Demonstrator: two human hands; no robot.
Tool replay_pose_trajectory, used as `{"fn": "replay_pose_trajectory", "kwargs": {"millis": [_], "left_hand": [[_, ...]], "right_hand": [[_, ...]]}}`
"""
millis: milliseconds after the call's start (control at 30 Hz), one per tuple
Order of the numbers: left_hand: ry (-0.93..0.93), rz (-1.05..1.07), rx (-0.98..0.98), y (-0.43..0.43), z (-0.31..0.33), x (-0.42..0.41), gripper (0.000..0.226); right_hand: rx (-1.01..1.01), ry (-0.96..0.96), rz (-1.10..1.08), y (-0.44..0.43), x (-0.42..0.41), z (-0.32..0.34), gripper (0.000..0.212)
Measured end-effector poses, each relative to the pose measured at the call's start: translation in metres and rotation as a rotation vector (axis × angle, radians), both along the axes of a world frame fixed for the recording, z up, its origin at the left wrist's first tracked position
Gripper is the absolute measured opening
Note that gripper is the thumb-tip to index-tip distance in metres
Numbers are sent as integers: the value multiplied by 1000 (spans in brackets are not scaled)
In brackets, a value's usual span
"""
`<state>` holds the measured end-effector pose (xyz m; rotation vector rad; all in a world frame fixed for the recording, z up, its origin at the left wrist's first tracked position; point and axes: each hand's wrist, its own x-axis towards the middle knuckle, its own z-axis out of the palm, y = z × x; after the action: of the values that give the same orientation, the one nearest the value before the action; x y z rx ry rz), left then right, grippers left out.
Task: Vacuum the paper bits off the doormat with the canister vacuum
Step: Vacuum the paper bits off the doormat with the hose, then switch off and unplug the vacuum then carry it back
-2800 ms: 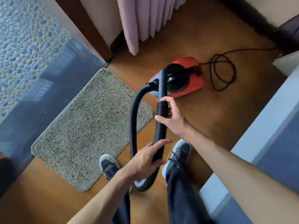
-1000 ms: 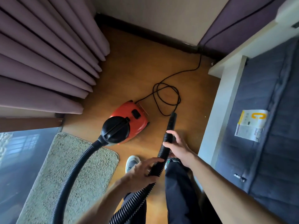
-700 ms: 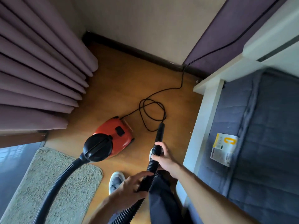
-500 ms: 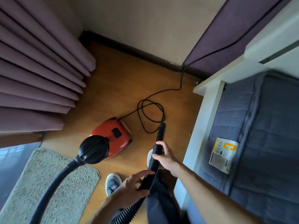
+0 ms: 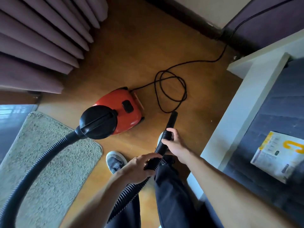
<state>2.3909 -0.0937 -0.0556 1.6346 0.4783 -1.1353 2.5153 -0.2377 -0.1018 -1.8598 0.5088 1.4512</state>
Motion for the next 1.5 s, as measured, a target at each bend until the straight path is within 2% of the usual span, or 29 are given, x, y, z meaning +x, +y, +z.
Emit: {"fn": "replay_pose_trajectory", "kwargs": {"millis": [167, 467, 567, 700, 800, 867, 1000, 1133, 1233, 1400, 1500], "left_hand": [[9, 3, 22, 1, -35, -14, 58], [25, -19, 18, 4, -66, -26, 58], [29, -9, 16, 8, -75, -28, 59], [68, -20, -24, 11, -82, -28, 59], [88, -22, -44, 9, -83, -27, 59], [88, -25, -48, 8, -83, -26, 59], [87, -9, -51, 11, -81, -23, 61], [78, 4, -39, 12, -84, -21, 57], [66, 3, -43, 12, -85, -21, 54], [60, 28, -66, 12, -85, -24, 58], [46, 40, -71, 12, -80, -24, 62]], "right_hand": [[-33, -23, 31, 9, -21, -39, 44], [-62, -33, 122, 18, -31, -66, 48], [-146, -56, 166, 31, -26, -72, 48], [-152, -319, 467, 64, -15, -74, 65], [90, -563, 628, 103, -4, -59, 70], [212, -609, 681, 126, -1, -53, 72], [247, -568, 863, 147, -6, -59, 78], [109, -555, 1072, 153, -15, -62, 81], [27, -529, 1145, 156, -19, -60, 86], [4, -542, 1155, 162, -11, -62, 84], [216, -304, 839, 155, 9, -59, 75]]}}
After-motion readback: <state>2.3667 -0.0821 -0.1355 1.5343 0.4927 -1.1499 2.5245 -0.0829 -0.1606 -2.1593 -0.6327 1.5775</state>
